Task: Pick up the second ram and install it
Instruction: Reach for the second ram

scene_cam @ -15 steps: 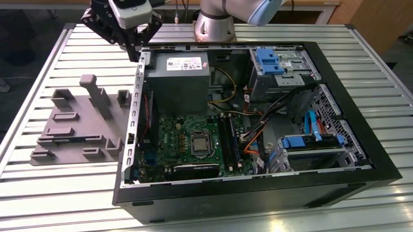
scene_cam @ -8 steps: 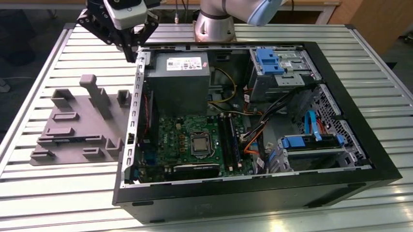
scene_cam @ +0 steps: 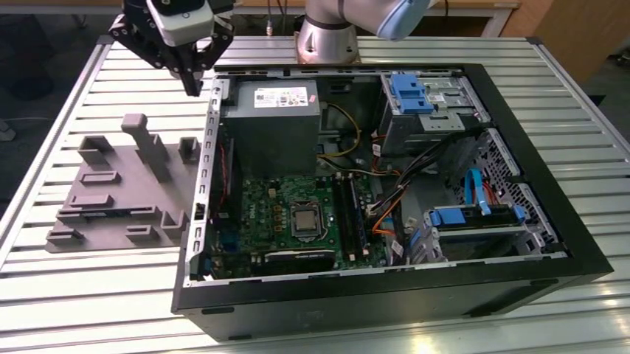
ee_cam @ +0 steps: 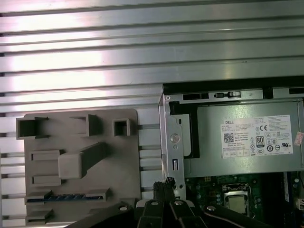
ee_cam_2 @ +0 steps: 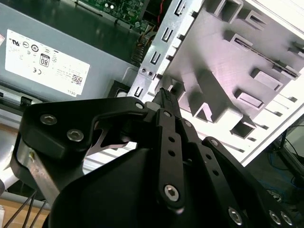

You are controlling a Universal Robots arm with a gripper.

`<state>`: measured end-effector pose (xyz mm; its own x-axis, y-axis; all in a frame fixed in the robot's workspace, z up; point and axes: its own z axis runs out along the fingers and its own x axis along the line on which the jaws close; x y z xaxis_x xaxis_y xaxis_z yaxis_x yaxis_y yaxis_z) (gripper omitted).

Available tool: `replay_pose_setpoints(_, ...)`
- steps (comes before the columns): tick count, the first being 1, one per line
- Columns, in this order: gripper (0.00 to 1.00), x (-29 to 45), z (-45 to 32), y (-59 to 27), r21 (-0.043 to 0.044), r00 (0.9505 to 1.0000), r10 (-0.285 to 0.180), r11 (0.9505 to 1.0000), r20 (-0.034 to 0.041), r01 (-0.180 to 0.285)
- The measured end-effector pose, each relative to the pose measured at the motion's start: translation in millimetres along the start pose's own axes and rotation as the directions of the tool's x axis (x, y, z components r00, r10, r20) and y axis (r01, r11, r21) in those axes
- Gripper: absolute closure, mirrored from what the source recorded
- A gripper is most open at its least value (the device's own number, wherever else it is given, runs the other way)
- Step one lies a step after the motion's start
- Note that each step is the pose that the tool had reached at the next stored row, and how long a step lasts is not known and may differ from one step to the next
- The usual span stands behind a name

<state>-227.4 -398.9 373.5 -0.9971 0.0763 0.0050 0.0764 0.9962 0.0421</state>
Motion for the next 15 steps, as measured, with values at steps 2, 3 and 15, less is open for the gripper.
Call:
replay_pose_setpoints(2, 0.87, 3.3, 0.3, -0.3, -0.0001, 1.0000, 0.000, 1.0000, 0.0000, 0.000)
replay_pose_setpoints(3, 0.87, 4.7, 0.4, -0.4, 0.0000, 1.0000, 0.000, 1.0000, -0.0001, 0.000)
replay_pose_setpoints(15, 0.87, 19.0, 1.9, -1.5, 0.0001, 1.0000, 0.000, 1.0000, -0.0015, 0.000)
